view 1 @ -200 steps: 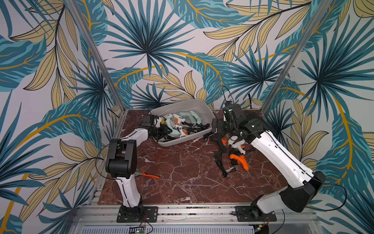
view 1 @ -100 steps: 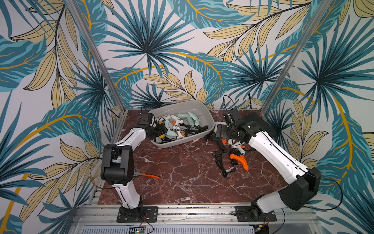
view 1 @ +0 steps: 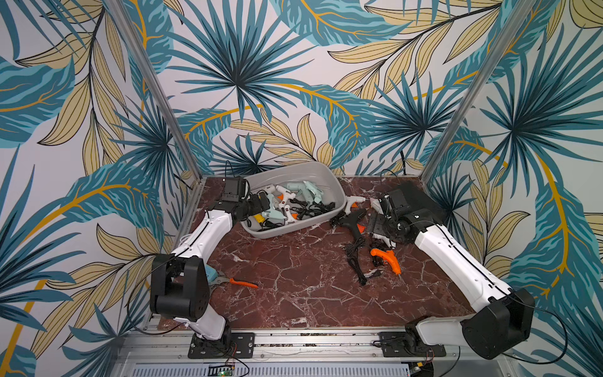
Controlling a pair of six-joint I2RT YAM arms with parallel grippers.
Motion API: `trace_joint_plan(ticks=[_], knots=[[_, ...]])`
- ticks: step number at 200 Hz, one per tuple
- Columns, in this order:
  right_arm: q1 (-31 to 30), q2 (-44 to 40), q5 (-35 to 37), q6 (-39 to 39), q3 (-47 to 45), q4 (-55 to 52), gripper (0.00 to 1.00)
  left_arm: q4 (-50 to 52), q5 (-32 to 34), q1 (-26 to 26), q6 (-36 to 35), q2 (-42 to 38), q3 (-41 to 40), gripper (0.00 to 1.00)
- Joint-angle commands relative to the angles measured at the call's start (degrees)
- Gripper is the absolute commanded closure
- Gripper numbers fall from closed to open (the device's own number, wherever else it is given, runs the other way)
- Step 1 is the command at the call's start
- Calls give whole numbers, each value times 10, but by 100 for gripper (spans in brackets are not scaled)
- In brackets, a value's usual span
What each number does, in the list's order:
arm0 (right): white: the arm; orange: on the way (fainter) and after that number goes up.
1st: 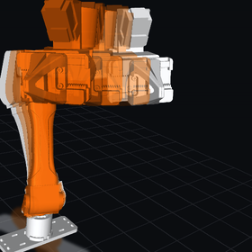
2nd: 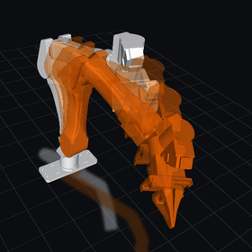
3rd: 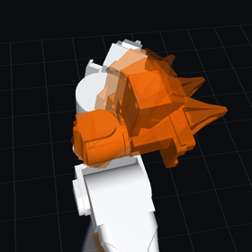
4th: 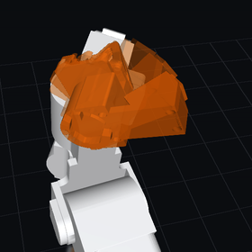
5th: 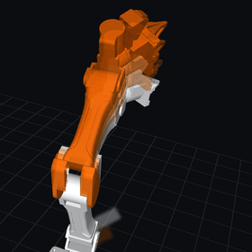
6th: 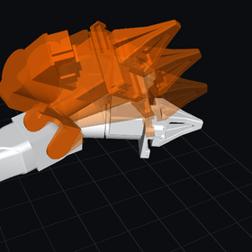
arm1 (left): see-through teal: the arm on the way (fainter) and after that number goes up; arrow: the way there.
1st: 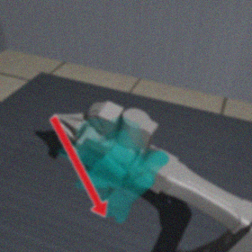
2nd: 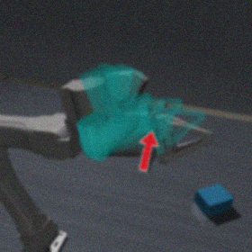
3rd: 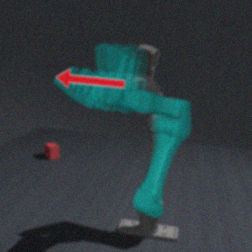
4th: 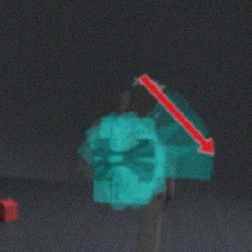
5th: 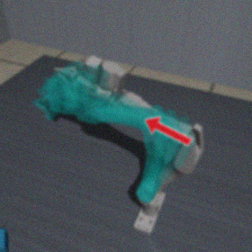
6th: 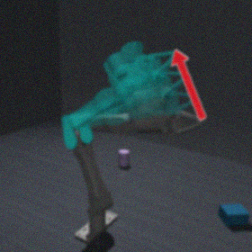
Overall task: Put the hot melt glue gun into the storage box
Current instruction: Place the hot melt adhesive gun in the storage box.
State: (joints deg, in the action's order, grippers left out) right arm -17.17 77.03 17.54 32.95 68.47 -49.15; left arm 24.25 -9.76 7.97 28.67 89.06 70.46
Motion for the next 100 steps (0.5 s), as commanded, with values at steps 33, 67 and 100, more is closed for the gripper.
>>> trace_joint_plan(ticks=[33,67,100], knots=[[71,-47,-22,35,-134,15,9,-119,17,97,-54,-79,-69,0],[132,-73,-85,30,-175,64,11,-215,24,163,-82,-89,-122,0],[195,-55,-178,21,-175,128,22,-294,23,205,-92,-91,-157,0]])
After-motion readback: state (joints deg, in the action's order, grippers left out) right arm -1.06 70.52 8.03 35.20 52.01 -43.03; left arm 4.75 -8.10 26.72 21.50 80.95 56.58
